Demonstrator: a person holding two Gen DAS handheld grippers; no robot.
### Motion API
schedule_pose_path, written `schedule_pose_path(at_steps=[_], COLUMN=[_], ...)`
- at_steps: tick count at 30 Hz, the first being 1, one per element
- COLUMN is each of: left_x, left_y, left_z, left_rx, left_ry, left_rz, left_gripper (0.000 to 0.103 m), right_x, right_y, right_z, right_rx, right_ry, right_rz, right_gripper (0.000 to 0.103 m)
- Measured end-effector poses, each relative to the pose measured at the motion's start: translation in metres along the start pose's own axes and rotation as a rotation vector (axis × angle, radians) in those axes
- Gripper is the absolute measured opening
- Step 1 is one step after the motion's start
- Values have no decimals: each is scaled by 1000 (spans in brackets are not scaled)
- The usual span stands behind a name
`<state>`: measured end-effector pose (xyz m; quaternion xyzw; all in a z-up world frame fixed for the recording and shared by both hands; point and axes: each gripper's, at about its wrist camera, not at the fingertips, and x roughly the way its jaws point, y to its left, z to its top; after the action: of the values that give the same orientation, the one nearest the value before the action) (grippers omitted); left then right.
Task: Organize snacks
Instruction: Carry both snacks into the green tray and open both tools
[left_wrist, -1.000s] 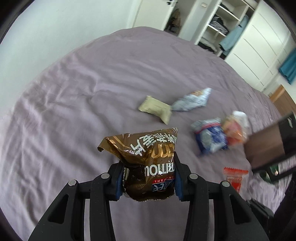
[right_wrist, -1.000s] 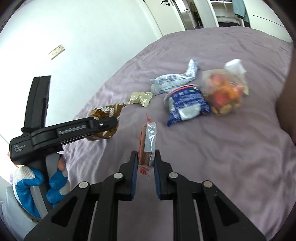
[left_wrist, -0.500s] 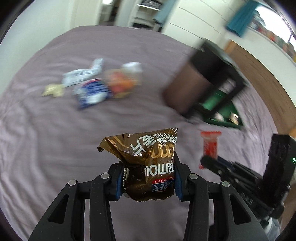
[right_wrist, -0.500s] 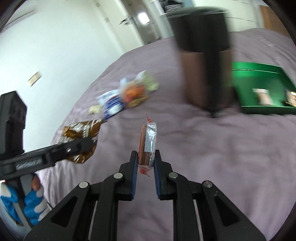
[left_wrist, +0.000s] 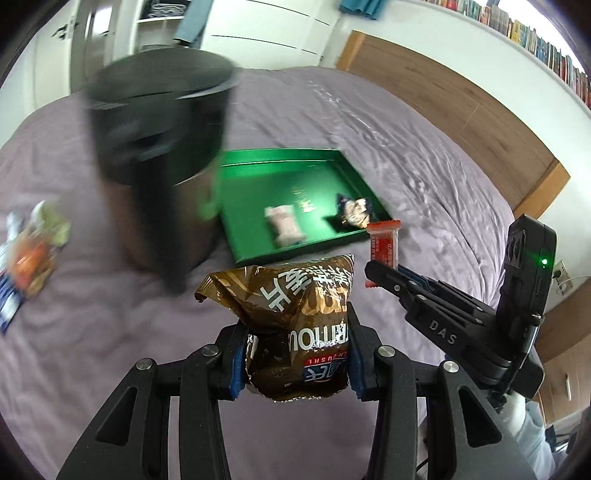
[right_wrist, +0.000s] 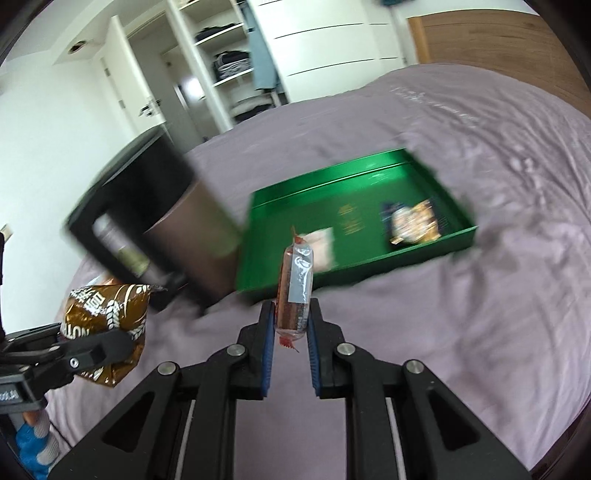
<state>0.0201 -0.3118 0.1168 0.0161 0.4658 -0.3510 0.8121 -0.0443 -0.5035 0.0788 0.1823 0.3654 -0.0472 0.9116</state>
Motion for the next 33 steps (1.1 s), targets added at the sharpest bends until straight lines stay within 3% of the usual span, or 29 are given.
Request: schedule_pose_path(at_steps=[4,11,18,33], left_x=[53,145,214,232], left_y=[-16,-11,-10,-4], left_z=[36,77,84,70], left_rx=[22,15,15,61], left_ry=[8,54,123,60], left_rz=[21,38,66,174], left_gripper=[38,38,38,39], right_x=[34,99,133,142], right_y=[-32,-68,-90,-98], right_z=[27,51,57,50], right_rx=[18,24,-8,-66], right_ry=[-4,40,68,24], right_rz=[-17,-42,-61,-119], right_gripper=[0,0,0,0])
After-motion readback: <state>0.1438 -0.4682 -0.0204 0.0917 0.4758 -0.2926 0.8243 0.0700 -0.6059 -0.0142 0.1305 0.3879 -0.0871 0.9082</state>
